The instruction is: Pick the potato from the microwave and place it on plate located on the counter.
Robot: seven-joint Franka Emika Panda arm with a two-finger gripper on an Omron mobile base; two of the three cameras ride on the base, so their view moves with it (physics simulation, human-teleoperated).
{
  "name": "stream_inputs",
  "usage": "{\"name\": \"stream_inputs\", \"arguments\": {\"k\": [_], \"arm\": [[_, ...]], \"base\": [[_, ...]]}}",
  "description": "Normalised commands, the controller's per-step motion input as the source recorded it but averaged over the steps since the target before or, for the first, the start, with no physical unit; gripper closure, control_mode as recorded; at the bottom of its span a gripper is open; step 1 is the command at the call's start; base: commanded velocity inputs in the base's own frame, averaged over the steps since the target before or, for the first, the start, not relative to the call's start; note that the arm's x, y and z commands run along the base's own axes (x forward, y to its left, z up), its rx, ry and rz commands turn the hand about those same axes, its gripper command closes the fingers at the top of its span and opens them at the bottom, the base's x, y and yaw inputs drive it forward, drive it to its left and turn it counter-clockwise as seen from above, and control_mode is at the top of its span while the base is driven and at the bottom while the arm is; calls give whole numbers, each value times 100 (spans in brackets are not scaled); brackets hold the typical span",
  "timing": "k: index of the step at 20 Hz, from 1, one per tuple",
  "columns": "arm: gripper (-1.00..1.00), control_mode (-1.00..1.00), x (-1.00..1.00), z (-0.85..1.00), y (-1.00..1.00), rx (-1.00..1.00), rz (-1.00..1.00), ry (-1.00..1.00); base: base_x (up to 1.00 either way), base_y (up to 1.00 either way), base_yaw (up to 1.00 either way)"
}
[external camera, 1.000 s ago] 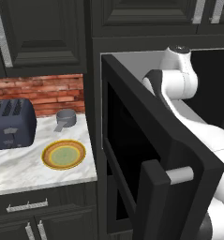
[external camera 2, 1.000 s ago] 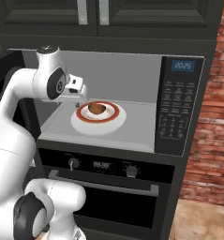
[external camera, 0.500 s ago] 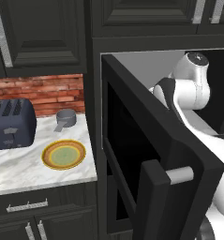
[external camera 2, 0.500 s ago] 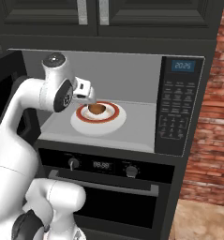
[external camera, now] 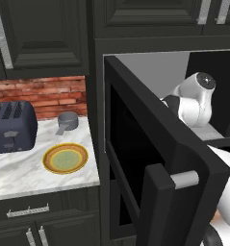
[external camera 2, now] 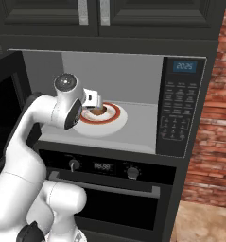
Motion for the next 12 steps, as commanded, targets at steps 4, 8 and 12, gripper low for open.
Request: {"name": "stream_inputs", "arguments": {"k": [4, 8, 12], "arm": [[-100, -100, 49, 2, -22, 0, 17, 1], [-100, -100, 47, 0, -14, 0, 17, 2], [-100, -100, 34, 0, -2, 0, 14, 6]], "base": [[0, 0, 0], [0, 0, 0], [0, 0, 0]]}}
